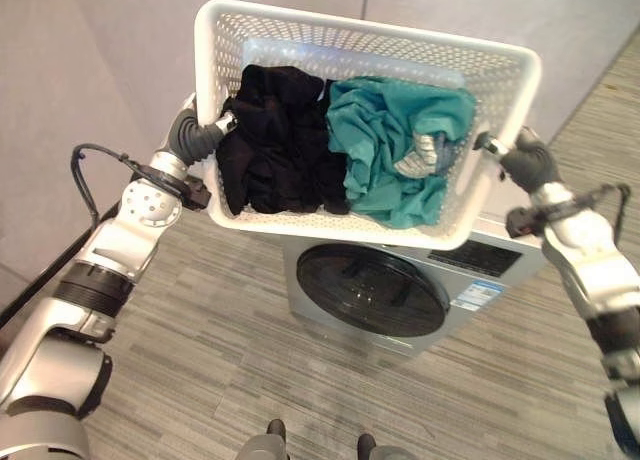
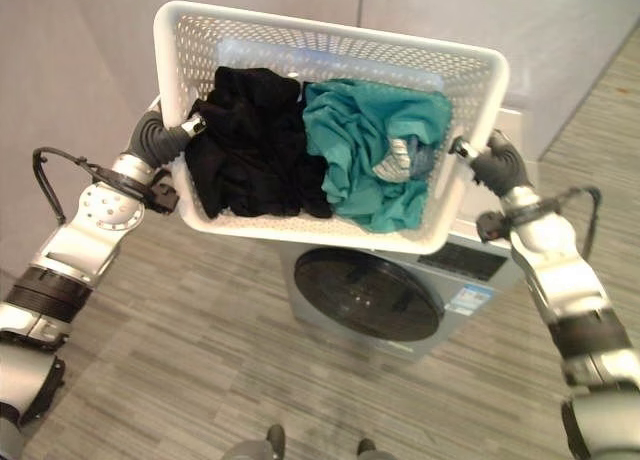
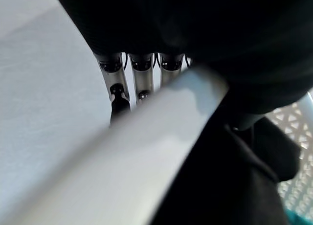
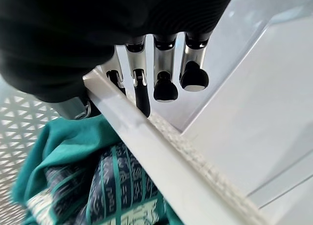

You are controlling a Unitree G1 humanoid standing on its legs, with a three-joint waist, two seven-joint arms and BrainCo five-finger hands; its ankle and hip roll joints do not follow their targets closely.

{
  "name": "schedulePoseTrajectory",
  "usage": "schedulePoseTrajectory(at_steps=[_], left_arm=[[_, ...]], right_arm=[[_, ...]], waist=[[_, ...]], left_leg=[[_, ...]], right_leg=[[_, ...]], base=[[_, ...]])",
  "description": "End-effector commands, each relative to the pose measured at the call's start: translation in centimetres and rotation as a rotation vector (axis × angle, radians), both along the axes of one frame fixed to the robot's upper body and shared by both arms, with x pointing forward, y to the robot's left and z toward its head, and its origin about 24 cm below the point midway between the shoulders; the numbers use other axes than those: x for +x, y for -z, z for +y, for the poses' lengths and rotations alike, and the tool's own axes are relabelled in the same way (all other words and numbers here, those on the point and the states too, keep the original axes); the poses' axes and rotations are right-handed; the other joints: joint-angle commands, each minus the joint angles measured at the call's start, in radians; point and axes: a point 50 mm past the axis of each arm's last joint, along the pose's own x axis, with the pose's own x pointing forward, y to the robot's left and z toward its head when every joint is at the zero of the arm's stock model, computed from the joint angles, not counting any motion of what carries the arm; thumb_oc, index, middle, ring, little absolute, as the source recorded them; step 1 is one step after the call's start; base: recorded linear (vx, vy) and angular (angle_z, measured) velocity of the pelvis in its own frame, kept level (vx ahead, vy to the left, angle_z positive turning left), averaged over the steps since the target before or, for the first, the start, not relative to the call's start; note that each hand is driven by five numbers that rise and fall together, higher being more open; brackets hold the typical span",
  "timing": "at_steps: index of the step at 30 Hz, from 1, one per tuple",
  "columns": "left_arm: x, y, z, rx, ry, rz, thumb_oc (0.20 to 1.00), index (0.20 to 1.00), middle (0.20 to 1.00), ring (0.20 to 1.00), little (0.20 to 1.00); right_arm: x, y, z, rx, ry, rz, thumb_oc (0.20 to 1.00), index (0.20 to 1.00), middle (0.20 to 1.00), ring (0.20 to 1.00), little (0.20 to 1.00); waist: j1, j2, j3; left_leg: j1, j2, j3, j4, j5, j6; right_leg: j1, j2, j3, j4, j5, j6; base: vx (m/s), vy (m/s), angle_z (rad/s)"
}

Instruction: Grab the laundry basket,head to the washer,open it,put in the laundry and shut it.

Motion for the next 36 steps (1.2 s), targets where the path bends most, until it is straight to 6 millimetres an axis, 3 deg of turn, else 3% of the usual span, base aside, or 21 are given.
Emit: schedulePoseTrajectory(at_steps=[1, 3, 4, 6, 7, 8, 9, 12, 14, 15, 16, 18, 19, 21, 24, 25, 27, 31, 36], left_arm=[[-2.9, -4.6, 10.7, -0.128, -0.372, -0.145, 0.200, 0.200, 0.200, 0.200, 0.200], [-2.7, -4.9, 10.8, -0.105, -0.377, -0.132, 0.200, 0.200, 0.200, 0.200, 0.200], [-2.3, -5.0, 10.6, -0.092, -0.372, -0.116, 0.200, 0.200, 0.200, 0.200, 0.200], [-2.0, -5.1, 10.3, -0.090, -0.368, -0.112, 0.200, 0.200, 0.200, 0.200, 0.200], [-2.0, -5.4, 10.8, -0.097, -0.392, -0.109, 0.200, 0.200, 0.200, 0.200, 0.200], [-1.9, -5.4, 10.8, -0.098, -0.392, -0.109, 0.200, 0.200, 0.200, 0.200, 0.200], [-2.1, -5.4, 11.4, -0.091, -0.417, -0.100, 0.200, 0.200, 0.200, 0.200, 0.200], [-1.9, -5.4, 11.4, -0.099, -0.411, -0.096, 0.200, 0.200, 0.200, 0.200, 0.200], [-1.5, -4.9, 10.8, -0.115, -0.382, -0.075, 0.200, 0.200, 0.200, 0.200, 0.200], [-1.4, -5.3, 10.6, -0.116, -0.376, -0.081, 0.200, 0.200, 0.200, 0.200, 0.200], [-1.4, -5.9, 10.6, -0.124, -0.379, -0.087, 0.200, 0.200, 0.200, 0.200, 0.200], [-1.6, -6.4, 11.2, -0.133, -0.405, -0.088, 0.200, 0.200, 0.200, 0.200, 0.200], [-1.4, -7.6, 10.9, -0.136, -0.398, -0.102, 0.200, 0.200, 0.200, 0.200, 0.200], [-1.0, -8.8, 10.3, -0.120, -0.390, -0.114, 0.200, 0.200, 0.200, 0.200, 0.200], [-1.0, -9.9, 10.2, -0.102, -0.407, -0.127, 0.200, 0.200, 0.200, 0.200, 0.200], [-0.8, -10.1, 10.0, -0.094, -0.411, -0.126, 0.200, 0.200, 0.200, 0.200, 0.200], [-0.1, -9.2, 9.3, -0.070, -0.391, -0.101, 0.200, 0.200, 0.200, 0.200, 0.200], [0.1, -7.4, 9.6, -0.048, -0.405, -0.053, 0.200, 0.200, 0.200, 0.200, 0.200], [0.6, -6.9, 9.2, -0.048, -0.408, -0.034, 0.200, 0.200, 0.200, 0.200, 0.200]], right_arm=[[-2.9, -1.7, -10.0, 0.032, 0.381, -0.035, 0.200, 0.200, 0.200, 0.200, 0.200], [-1.9, -1.5, -9.5, 0.037, 0.374, -0.006, 0.200, 0.200, 0.200, 0.200, 0.200], [-1.6, -1.2, -10.0, 0.046, 0.399, 0.032, 0.200, 0.200, 0.200, 0.200, 0.200], [-1.4, -1.4, -10.3, 0.043, 0.409, 0.046, 0.200, 0.200, 0.200, 0.200, 0.200], [-1.0, -2.2, -10.3, 0.037, 0.414, 0.054, 0.200, 0.200, 0.200, 0.200, 0.200], [-0.9, -2.2, -10.3, 0.037, 0.414, 0.054, 0.200, 0.200, 0.200, 0.200, 0.200], [-0.9, -2.3, -10.2, 0.027, 0.403, 0.066, 0.200, 0.200, 0.200, 0.200, 0.200], [-1.1, -2.5, -9.9, 0.000, 0.380, 0.058, 0.200, 0.200, 0.200, 0.200, 0.200], [-1.7, -3.1, -9.9, -0.024, 0.364, 0.027, 0.200, 0.200, 0.200, 0.200, 0.200], [-1.8, -3.5, -9.9, -0.033, 0.366, 0.014, 0.200, 0.200, 0.200, 0.200, 0.200], [-1.8, -4.3, -9.8, -0.035, 0.356, -0.002, 0.200, 0.200, 0.200, 0.200, 0.200], [-1.6, -4.6, -9.7, -0.033, 0.356, -0.003, 0.200, 0.200, 0.200, 0.200, 0.200], [-1.5, -5.4, -9.8, -0.043, 0.363, -0.001, 0.200, 0.200, 0.200, 0.200, 0.200], [-1.4, -6.0, -9.6, -0.069, 0.360, -0.008, 0.200, 0.200, 0.200, 0.200, 0.200], [-1.1, -6.5, -9.0, -0.108, 0.351, -0.019, 0.200, 0.200, 0.200, 0.200, 0.200], [-0.9, -6.3, -8.8, -0.121, 0.344, -0.006, 0.200, 0.200, 0.200, 0.200, 0.200], [-0.1, -4.4, -7.5, -0.121, 0.307, 0.029, 0.200, 0.200, 0.200, 0.200, 0.200], [1.0, -0.8, -4.4, -0.134, 0.199, 0.118, 0.200, 0.200, 0.200, 0.200, 0.200], [2.5, 0.8, -1.1, -0.117, 0.113, 0.155, 0.200, 0.200, 0.200, 0.200, 0.200]], waist=[[0.012, 0.030, -0.139], [0.016, 0.041, -0.135], [0.007, 0.049, -0.136], [0.001, 0.054, -0.135], [-0.007, 0.062, -0.125], [-0.009, 0.064, -0.124], [-0.011, 0.056, -0.127], [-0.033, 0.030, -0.133], [-0.055, 0.019, -0.159], [-0.055, 0.015, -0.157], [-0.044, -0.002, -0.138], [-0.043, -0.011, -0.116], [-0.045, -0.020, -0.110], [-0.038, -0.025, -0.110], [-0.014, -0.008, -0.112], [-0.018, 0.007, -0.113], [-0.016, 0.024, -0.124], [0.000, 0.040, -0.153], [0.026, 0.042, -0.168]], left_leg=[[-0.109, -0.004, 0.026, 0.014, 0.042, -0.014], [-0.075, -0.005, 0.045, 0.005, 0.023, -0.006], [-0.059, -0.004, 0.032, -0.007, 0.015, -0.007], [-0.053, -0.002, 0.021, -0.009, 0.006, -0.010], [-0.023, 0.015, 0.025, -0.003, -0.028, -0.027], [-0.022, 0.017, 0.024, -0.003, -0.030, -0.027], [0.003, 0.026, 0.045, -0.002, -0.049, -0.039], [0.020, 0.037, 0.037, 0.017, -0.069, -0.061], [0.033, 0.109, 0.022, 0.077, -0.048, -0.106], [-0.002, 0.129, 0.008, 0.172, -0.007, -0.111], [-0.094, 0.120, -0.040, 0.392, 0.048, -0.087], [-0.173, 0.144, -0.045, 0.539, 0.084, -0.067], [-0.215, 0.182, 0.020, 0.477, 0.085, -0.062], [-0.209, 0.181, 0.077, 0.289, 0.065, -0.075], [-0.231, 0.131, 0.030, 0.017, 0.148, -0.112], [-0.214, 0.137, 0.030, -0.040, 0.157, -0.115], [-0.190, 0.123, 0.029, -0.034, 0.161, -0.117], [-0.134, 0.097, 0.053, -0.061, 0.141, -0.099], [-0.106, 0.079, 0.072, -0.079, 0.124, -0.081]], right_leg=[[-0.013, 0.016, -0.059, 0.263, -0.119, 0.033], [-0.060, -0.031, -0.104, 0.254, -0.096, 0.050], [-0.081, -0.045, -0.103, 0.161, -0.100, 0.034], [-0.098, -0.054, -0.088, 0.106, -0.096, 0.029], [-0.147, -0.123, -0.111, -0.070, -0.016, 0.047], [-0.141, -0.122, -0.114, -0.078, -0.012, 0.048], [-0.140, -0.149, -0.173, -0.127, 0.016, 0.060], [-0.119, -0.133, -0.162, -0.109, 0.020, 0.062], [-0.088, -0.083, -0.180, -0.084, -0.013, 0.037], [-0.064, -0.060, -0.193, -0.089, -0.022, 0.016], [-0.026, -0.021, -0.177, -0.101, -0.037, -0.030], [0.002, 0.013, -0.175, -0.110, -0.056, -0.064], [0.026, 0.022, -0.185, -0.124, -0.076, -0.073], [0.047, 0.019, -0.182, -0.138, -0.088, -0.061], [0.063, 0.029, -0.173, -0.130, -0.118, -0.048], [0.066, 0.034, -0.176, -0.115, -0.131, -0.046], [0.079, 0.014, -0.174, -0.091, -0.149, -0.032], [0.094, -0.019, -0.151, -0.085, -0.149, -0.011], [0.099, -0.047, -0.153, -0.100, -0.140, 0.009]], base=[[0.05, 0.074, -0.94], [0.14, 0.070, -0.75], [0.15, 0.015, -0.64], [0.24, -0.081, -0.25], [0.29, -0.134, -0.10], [0.39, -0.214, -0.06], [0.29, -0.163, -0.08], [0.28, -0.191, 0.16], [0.44, -0.408, 1.10], [0.28, -0.449, 0.88], [0.18, -0.404, 0.34], [0.15, -0.288, -0.32], [0.25, -0.150, -0.60], [0.26, 0.017, 0.10], [0.21, 0.144, -0.02], [0.20, 0.150, -0.25], [0.26, 0.218, -0.33], [0.23, 0.185, -0.68], [0.13, 0.106, -0.41]])
